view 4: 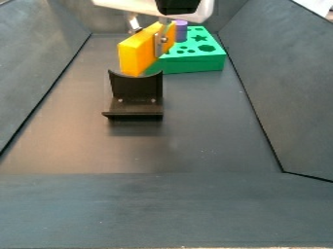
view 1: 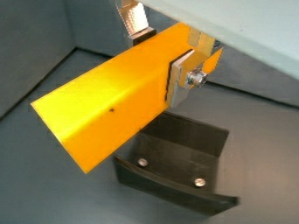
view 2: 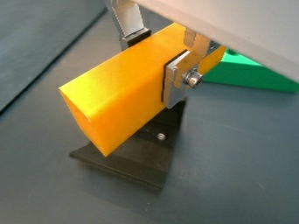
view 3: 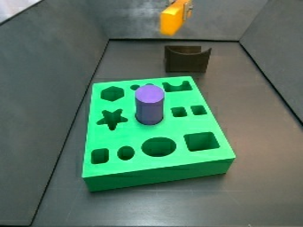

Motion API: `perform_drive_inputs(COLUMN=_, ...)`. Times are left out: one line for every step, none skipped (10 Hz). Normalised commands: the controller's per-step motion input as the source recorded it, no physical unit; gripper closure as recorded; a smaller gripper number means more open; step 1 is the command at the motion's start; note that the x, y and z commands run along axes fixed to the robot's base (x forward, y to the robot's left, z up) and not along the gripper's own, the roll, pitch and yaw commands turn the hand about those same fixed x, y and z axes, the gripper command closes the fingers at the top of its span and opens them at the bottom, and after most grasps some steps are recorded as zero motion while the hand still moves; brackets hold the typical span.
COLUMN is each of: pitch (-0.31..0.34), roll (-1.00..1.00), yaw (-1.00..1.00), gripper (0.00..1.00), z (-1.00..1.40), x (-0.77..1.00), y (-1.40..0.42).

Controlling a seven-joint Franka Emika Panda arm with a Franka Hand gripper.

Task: Pick up the rectangle object. Move up. Place the rectangle object on the fixture. Regrasp the rectangle object. Move to above the board. Insert the rectangle object.
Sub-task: Place the rectangle object on the fixture.

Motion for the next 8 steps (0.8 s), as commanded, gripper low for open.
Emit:
perform_drive_inputs(pitch=0.089, roll=0.06, yaw=1.0, gripper=1.0, z=-0.01, x=0.2, y=-0.02)
perform_drive_inputs(pitch=0.127, roll=0.07, yaw=1.0, gripper=1.0, z=0.0, x=0.09, y=-0.02)
perform_drive_inputs(pitch=0.014, roll=-1.0, yaw=0.37, gripper=1.0, z=0.62, x=0.32, y=-0.29)
perform_drive_inputs(pitch=0.012, roll=-1.0, yaw=0.26, gripper=1.0, z=0.6, x=0.28, y=-0.27)
perform_drive_inputs(pitch=0.032, roll=-1.0, yaw=0.23, gripper=1.0, z=0.46, x=0.18, y=-0.13)
perform_drive_inputs(pitch=0.042, roll=-1.0, yaw=0.21, gripper=1.0, z=0.23, x=0.09, y=-0.05)
perform_drive_inputs(pitch=0.044, roll=-1.0, yaw=0.2, gripper=1.0, z=0.13, x=0.07, y=-0.03)
perform_drive_inputs(pitch=0.064, roll=-1.0, yaw=0.18, gripper=1.0, z=0.07, x=0.06, y=0.0)
